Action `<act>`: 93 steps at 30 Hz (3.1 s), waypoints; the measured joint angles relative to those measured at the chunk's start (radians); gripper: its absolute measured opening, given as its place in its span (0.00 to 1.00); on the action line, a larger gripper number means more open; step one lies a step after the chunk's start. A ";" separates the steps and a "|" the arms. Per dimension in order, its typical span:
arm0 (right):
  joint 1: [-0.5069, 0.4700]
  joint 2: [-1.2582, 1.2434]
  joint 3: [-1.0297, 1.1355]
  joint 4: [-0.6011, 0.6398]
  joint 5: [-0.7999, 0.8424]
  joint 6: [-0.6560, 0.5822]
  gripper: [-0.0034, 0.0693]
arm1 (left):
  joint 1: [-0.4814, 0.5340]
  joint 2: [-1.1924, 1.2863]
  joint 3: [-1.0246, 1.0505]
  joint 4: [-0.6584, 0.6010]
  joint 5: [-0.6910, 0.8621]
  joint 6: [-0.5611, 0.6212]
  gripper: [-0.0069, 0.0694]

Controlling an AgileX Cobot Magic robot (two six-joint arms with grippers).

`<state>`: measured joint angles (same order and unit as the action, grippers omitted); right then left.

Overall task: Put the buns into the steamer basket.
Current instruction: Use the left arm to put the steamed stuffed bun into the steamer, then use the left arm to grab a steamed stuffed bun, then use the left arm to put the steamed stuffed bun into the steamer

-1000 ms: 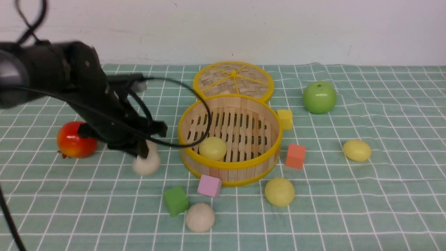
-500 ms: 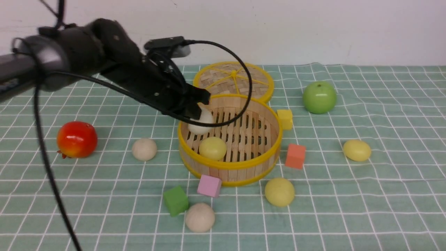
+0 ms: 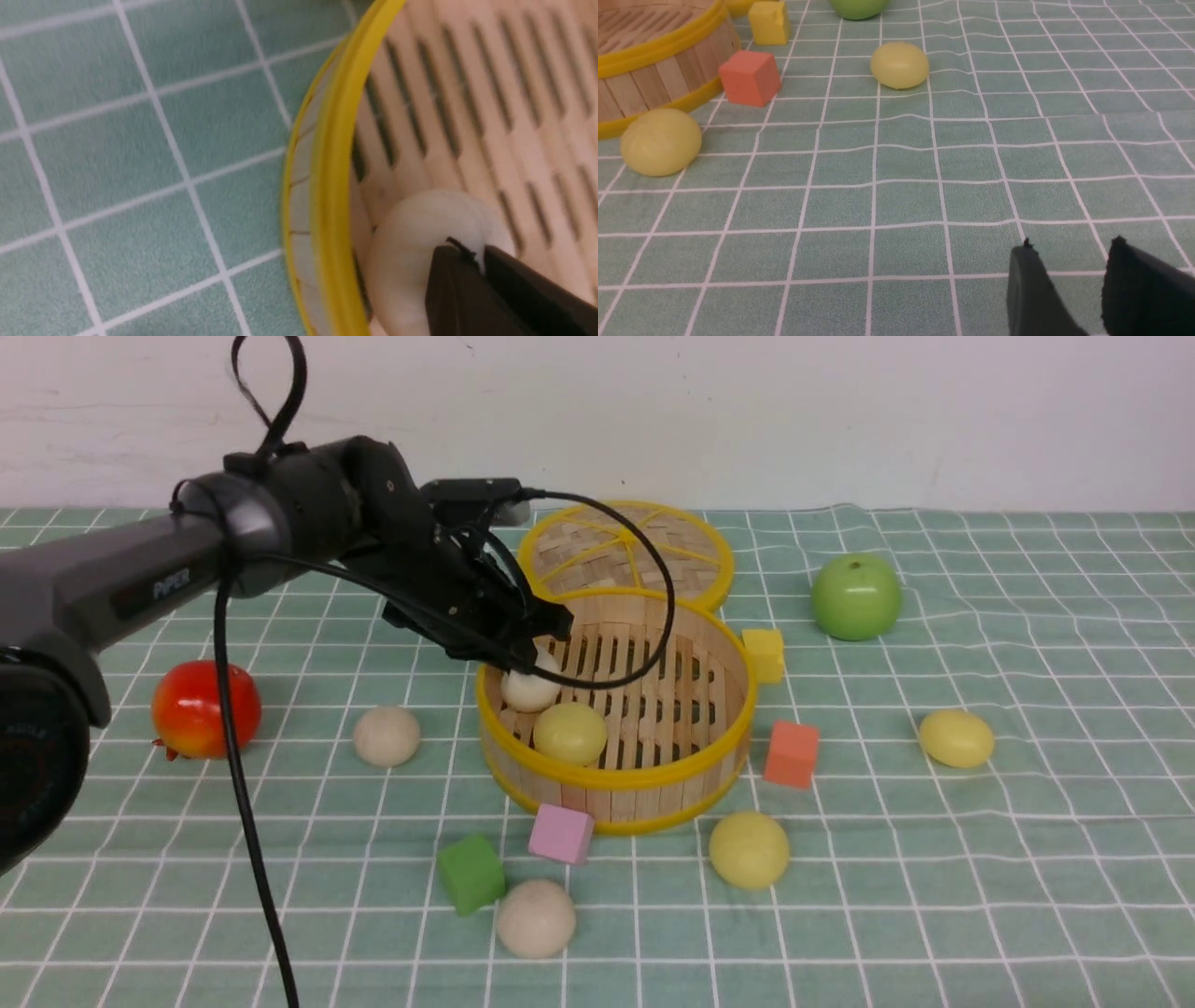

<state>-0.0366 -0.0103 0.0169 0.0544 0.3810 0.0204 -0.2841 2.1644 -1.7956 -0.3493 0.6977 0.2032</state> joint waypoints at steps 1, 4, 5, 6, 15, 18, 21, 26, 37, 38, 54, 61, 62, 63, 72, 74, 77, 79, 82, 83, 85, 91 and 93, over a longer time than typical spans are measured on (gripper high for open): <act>0.000 0.000 0.000 0.000 0.000 0.000 0.38 | 0.000 0.002 0.000 0.012 0.000 0.000 0.15; 0.000 0.000 0.000 0.000 0.000 0.000 0.38 | 0.000 0.002 -0.001 0.038 0.000 0.000 0.23; 0.000 0.000 0.000 0.000 0.000 0.000 0.38 | 0.000 0.002 -0.002 0.046 0.000 0.000 0.29; 0.000 0.000 0.000 0.000 0.000 0.000 0.38 | 0.000 0.002 -0.004 0.052 0.002 -0.005 0.38; 0.000 0.000 0.000 0.000 0.000 0.000 0.38 | -0.001 -0.180 -0.004 0.098 0.108 -0.087 0.69; 0.000 0.000 0.000 0.000 0.000 0.000 0.38 | 0.000 -0.246 -0.004 0.145 0.178 -0.123 0.64; 0.000 0.000 0.000 0.000 0.000 0.000 0.38 | 0.000 -0.288 0.017 0.237 0.280 -0.209 0.51; 0.000 0.000 0.000 0.000 0.000 0.000 0.38 | 0.026 -0.275 0.179 0.335 0.269 -0.303 0.31; 0.000 0.000 0.000 0.000 0.000 0.000 0.38 | 0.112 -0.186 0.232 0.268 0.132 -0.288 0.44; 0.000 0.000 0.000 0.000 0.000 0.000 0.38 | 0.112 -0.177 0.232 0.265 0.122 -0.281 0.48; 0.000 0.000 0.000 0.000 0.000 0.000 0.38 | 0.112 -0.111 0.232 0.261 0.007 -0.268 0.54; 0.000 0.000 0.000 0.003 0.000 0.000 0.38 | 0.112 -0.110 0.232 0.263 0.006 -0.268 0.24; 0.000 0.000 0.000 0.003 0.000 0.000 0.38 | 0.112 -0.110 0.232 0.263 0.006 -0.268 0.17; 0.000 0.000 0.000 0.003 0.000 0.000 0.38 | 0.112 -0.110 0.232 0.263 0.005 -0.267 0.10; 0.000 0.000 0.000 0.003 0.000 0.000 0.38 | 0.100 -0.145 0.232 0.279 0.035 -0.261 0.07; 0.000 0.000 0.000 0.003 0.000 0.000 0.38 | 0.085 -0.180 0.232 0.282 0.040 -0.251 0.07; 0.000 0.000 0.000 0.003 0.000 0.000 0.38 | 0.026 -0.259 0.214 0.282 0.039 -0.227 0.07; 0.000 0.000 0.000 0.003 0.000 0.000 0.38 | -0.017 -0.281 0.172 0.277 0.036 -0.220 0.07; 0.000 0.000 0.000 0.003 0.000 0.000 0.38 | -0.062 -0.277 0.113 0.264 0.019 -0.216 0.07; 0.000 0.000 0.000 0.003 0.000 0.000 0.38 | -0.075 -0.264 0.087 0.261 0.014 -0.216 0.07; 0.000 0.000 0.000 0.003 0.000 0.000 0.38 | -0.090 -0.229 0.042 0.257 0.010 -0.216 0.07; 0.000 0.000 0.000 0.003 0.000 0.000 0.38 | -0.098 -0.037 -0.100 0.237 0.018 -0.216 0.07; 0.000 0.000 0.000 0.003 0.000 0.000 0.38 | -0.098 0.003 -0.127 0.234 0.014 -0.216 0.07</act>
<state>-0.0366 -0.0103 0.0169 0.0577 0.3810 0.0204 -0.3818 2.1670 -1.9222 -0.1152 0.7117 -0.0130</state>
